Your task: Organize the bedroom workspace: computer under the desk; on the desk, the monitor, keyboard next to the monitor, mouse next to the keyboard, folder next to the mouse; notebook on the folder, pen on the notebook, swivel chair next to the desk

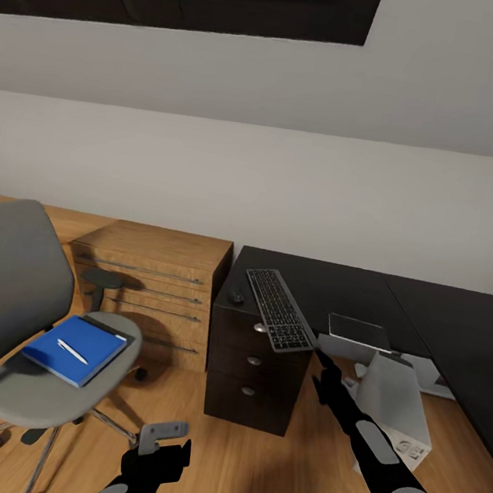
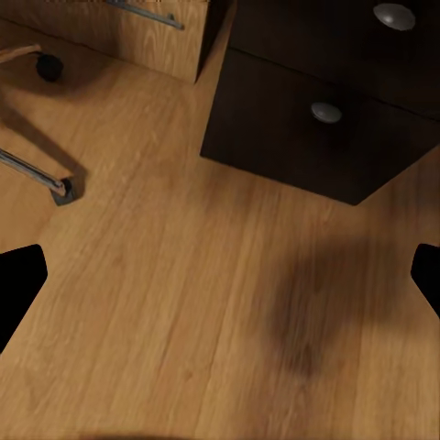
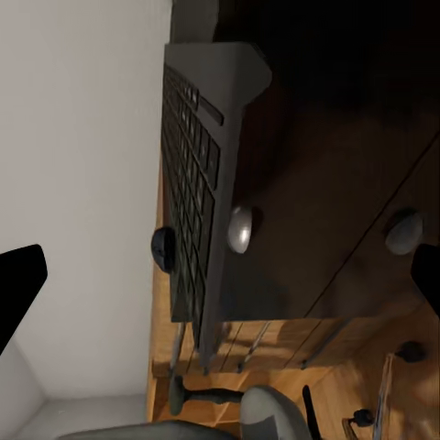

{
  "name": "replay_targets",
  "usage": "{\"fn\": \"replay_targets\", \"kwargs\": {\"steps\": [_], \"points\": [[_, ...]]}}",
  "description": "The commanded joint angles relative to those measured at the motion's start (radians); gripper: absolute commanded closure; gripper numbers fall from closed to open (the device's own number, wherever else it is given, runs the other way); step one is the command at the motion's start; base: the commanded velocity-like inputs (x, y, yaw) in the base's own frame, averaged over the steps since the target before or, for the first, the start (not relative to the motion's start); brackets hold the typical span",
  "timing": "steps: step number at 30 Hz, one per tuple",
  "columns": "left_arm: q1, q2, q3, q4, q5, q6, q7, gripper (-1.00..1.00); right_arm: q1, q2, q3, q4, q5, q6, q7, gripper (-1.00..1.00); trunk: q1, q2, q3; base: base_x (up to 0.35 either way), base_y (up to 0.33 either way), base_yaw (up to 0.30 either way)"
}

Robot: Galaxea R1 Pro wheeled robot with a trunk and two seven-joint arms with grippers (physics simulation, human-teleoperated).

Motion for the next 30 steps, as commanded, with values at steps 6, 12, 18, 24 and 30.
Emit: {"fn": "replay_targets", "kwargs": {"steps": [6, 12, 18, 24, 30], "points": [[-0.001, 0.0, -0.001, -0.011, 0.004, 0.003, 0.008, -1.0, -0.001, 0.002, 0.006, 0.012, -0.012, -0.001, 0.0, -1.0, 0.011, -0.022, -0.01, 0.001, 0.0, 0.0], [-0.001, 0.0, -0.002, -0.011, 0.005, 0.003, 0.008, -1.0, -0.001, 0.01, 0.006, 0.012, -0.011, -0.001, 0.001, -1.0, 0.011, -0.022, -0.01, 0.0, 0.0, 0.0], [-0.001, 0.005, -0.003, -0.008, 0.008, 0.003, 0.007, -1.0, -0.001, 0.012, 0.006, 0.012, -0.011, -0.001, 0.001, -1.0, 0.011, -0.022, -0.01, 0.128, 0.051, 0.0], [-0.001, 0.007, -0.002, -0.007, 0.008, 0.003, 0.007, -1.0, -0.001, 0.013, 0.006, 0.012, -0.011, -0.001, 0.001, -1.0, 0.011, -0.022, -0.01, 0.107, 0.035, 0.0], [-0.001, 0.007, -0.004, -0.006, 0.008, 0.003, 0.007, -1.0, -0.001, 0.013, 0.006, 0.012, -0.011, -0.001, 0.001, -1.0, 0.011, -0.022, -0.01, 0.141, 0.004, 0.0]]}}
